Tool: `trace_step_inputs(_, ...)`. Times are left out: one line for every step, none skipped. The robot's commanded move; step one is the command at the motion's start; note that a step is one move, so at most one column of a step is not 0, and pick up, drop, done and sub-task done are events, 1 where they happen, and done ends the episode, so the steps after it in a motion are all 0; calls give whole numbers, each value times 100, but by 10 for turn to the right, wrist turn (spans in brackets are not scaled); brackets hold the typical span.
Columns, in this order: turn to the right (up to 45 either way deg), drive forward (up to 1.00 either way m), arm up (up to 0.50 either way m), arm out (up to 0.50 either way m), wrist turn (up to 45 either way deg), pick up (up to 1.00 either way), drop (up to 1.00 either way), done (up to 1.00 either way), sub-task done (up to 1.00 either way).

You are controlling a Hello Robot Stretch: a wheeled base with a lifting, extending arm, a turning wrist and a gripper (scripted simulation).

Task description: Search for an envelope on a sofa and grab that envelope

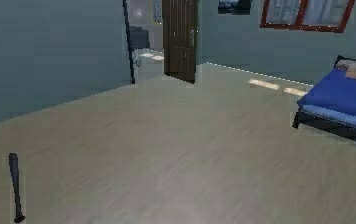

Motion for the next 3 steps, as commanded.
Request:
trace_step_inputs(-60, 0, 0, 0, 0, 0, 0, 0, 0)
trace_step_inputs(0, 100, 0, 0, 0, 0, 0, 0, 0)
trace_step_inputs(0, 100, 0, 0, 0, 0, 0, 0, 0)
